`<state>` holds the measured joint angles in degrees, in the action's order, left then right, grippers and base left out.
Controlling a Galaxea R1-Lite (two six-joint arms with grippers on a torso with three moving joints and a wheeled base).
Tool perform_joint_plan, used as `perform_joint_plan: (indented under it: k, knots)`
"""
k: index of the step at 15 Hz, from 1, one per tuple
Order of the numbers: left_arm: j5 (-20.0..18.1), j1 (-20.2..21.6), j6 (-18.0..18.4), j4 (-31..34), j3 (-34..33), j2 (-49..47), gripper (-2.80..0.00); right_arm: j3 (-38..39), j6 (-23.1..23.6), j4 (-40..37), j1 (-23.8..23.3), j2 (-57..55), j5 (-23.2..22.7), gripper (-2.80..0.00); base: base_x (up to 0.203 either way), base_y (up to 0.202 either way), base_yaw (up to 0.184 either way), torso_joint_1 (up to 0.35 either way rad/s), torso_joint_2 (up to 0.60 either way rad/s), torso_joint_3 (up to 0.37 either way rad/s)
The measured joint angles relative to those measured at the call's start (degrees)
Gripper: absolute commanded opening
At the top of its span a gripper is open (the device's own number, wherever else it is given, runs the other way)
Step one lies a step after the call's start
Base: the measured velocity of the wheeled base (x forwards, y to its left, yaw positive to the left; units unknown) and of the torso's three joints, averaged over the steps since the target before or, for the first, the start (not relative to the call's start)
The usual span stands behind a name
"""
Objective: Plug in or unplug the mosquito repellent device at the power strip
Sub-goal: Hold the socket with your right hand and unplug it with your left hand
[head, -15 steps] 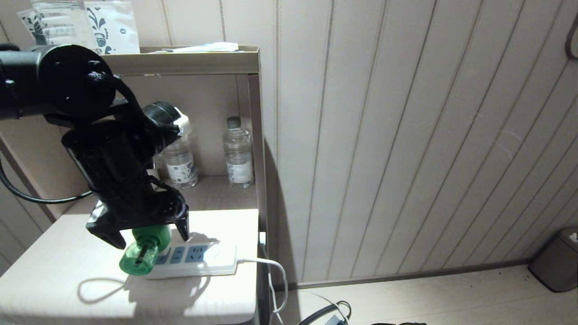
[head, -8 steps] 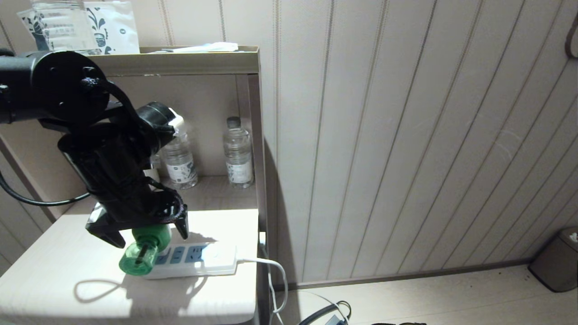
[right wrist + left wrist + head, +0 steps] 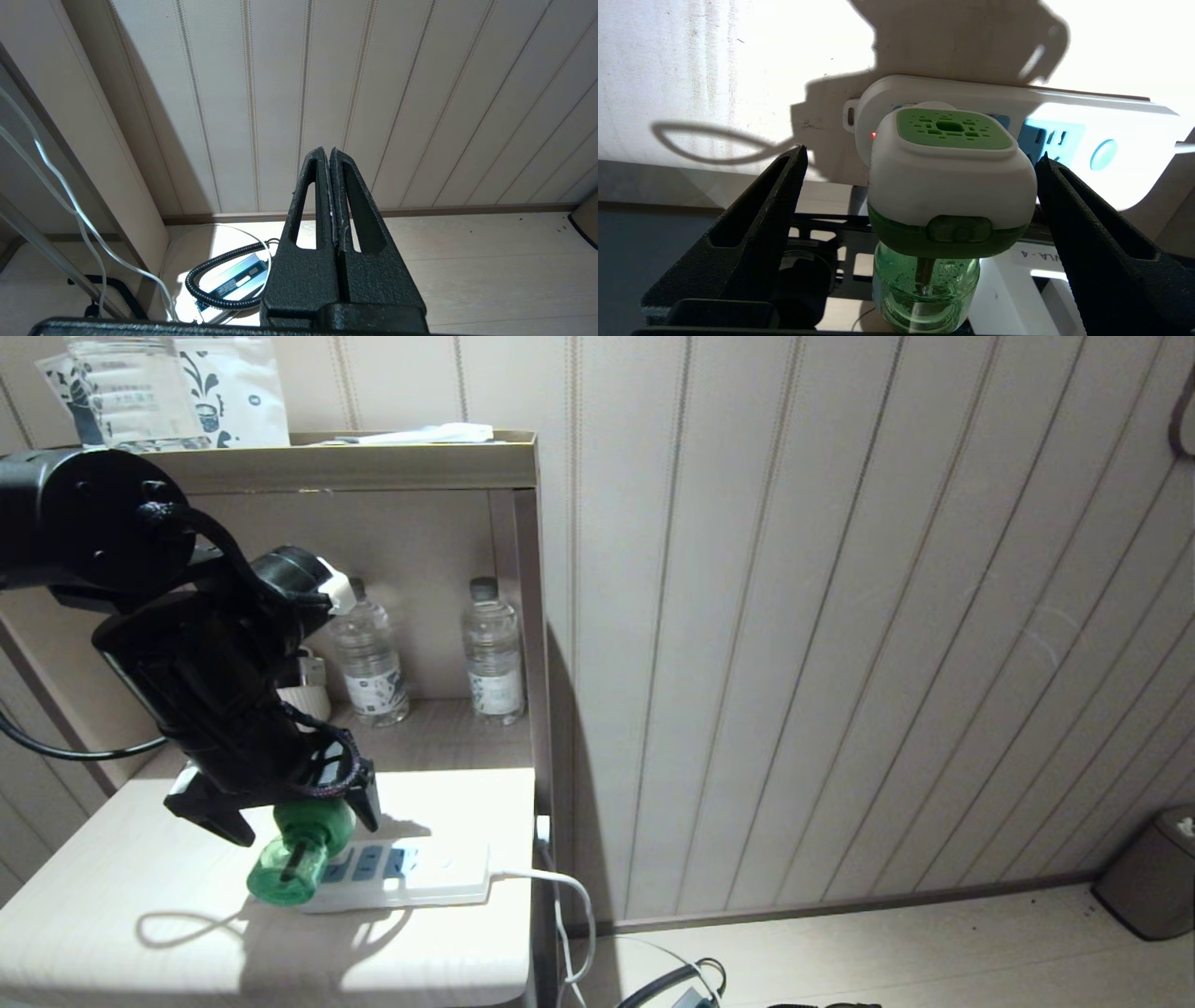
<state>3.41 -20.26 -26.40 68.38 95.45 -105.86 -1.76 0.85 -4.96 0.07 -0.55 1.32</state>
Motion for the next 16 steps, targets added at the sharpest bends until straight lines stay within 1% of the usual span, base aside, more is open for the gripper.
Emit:
perform_joint_plan:
  k: [2,6,15,16]
  knots:
    - [0.7,0.0,1.6,0.0,-0.8,0.0,0.0,0.0,0.0,0.0,0.0,0.0,0.0,-2.8,0.0,0.0,0.0,0.0,0.0,0.0]
    - [4.0,0.0,2.0,0.0,-0.9,-0.2,0.0,0.0,0.0,0.0,0.0,0.0,0.0,-2.8,0.0,0.0,0.0,0.0,0.0,0.0]
    - [3.9,-0.7,1.5,-0.1,0.6,-1.1,0.0,0.0,0.0,0.0,0.0,0.0,0.0,-2.8,0.0,0.0,0.0,0.0,0.0,0.0]
    - [4.0,-0.7,1.5,0.0,0.3,-1.1,-2.8,0.0,0.0,0.0,0.0,0.0,0.0,-2.8,0.0,0.0,0.0,0.0,0.0,0.0]
